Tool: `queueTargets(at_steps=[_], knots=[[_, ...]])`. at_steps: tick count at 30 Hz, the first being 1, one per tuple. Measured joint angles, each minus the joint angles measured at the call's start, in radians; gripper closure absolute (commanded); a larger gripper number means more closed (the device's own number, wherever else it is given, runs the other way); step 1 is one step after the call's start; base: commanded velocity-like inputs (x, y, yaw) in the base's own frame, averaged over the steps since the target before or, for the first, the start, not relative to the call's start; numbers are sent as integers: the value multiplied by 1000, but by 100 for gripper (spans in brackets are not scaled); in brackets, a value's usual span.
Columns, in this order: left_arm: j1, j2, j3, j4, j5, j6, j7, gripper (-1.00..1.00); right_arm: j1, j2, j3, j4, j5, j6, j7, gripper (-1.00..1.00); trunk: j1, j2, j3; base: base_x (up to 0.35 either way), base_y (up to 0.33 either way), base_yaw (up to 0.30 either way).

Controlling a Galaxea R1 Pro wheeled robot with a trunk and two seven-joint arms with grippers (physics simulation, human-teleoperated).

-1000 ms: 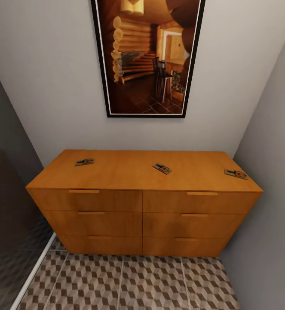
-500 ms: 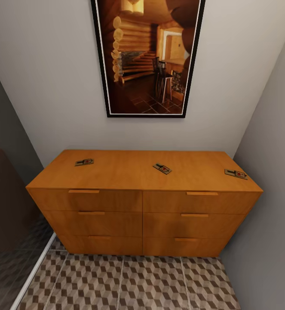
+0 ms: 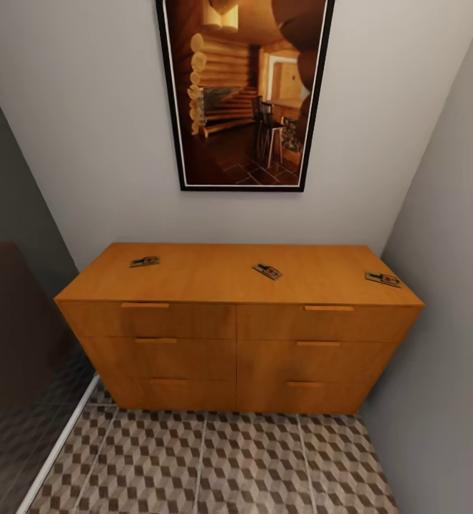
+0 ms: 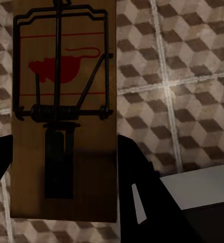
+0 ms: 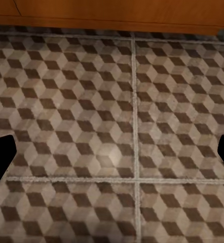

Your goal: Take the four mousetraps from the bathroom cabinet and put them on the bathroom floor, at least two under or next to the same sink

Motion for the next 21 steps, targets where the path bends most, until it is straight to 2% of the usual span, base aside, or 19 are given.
queueTargets(at_steps=[4, 10, 12, 14, 16, 18, 19, 21], knots=[[0, 0, 0, 0, 0, 0, 0, 100, 0, 0, 0, 0, 0, 1, 0, -100, 0, 0, 0, -232, 0, 0], [0, 0, 0, 0, 0, 0, 0, 100, 0, -2, -1, -12, 2, 0, -1, -100, -1, 0, 0, -53, 0, 0], [0, 0, 0, 0, 0, 0, 0, 100, 0, -5, -2, -41, 3, 3, -3, -100, -1, 0, 0, -12, 0, 0], [0, 0, 0, 0, 0, 0, 0, 100, 0, -10, -3, -110, 4, 17, -6, -100, -1, 0, 0, -6, 0, 0], [0, 0, 0, 0, 0, 0, 0, 100, 0, -17, -4, -216, 5, 69, -7, -100, -1, 0, 0, -3, 0, 0], [0, 0, 0, 0, 0, 0, 0, 100, 0, -22, -4, -344, 5, 178, -8, -100, -1, 0, 0, -2, 0, 0], [0, 0, 0, 0, 0, 0, 0, 100, 0, -29, -4, -436, 6, 274, -7, -100, -1, 0, 0, -1, 0, 0], [0, 0, 0, 0, 0, 0, 0, 100, 0, -36, -5, -549, 5, 381, -7, -100, -1, 0, 0, 0, 0, 0]])
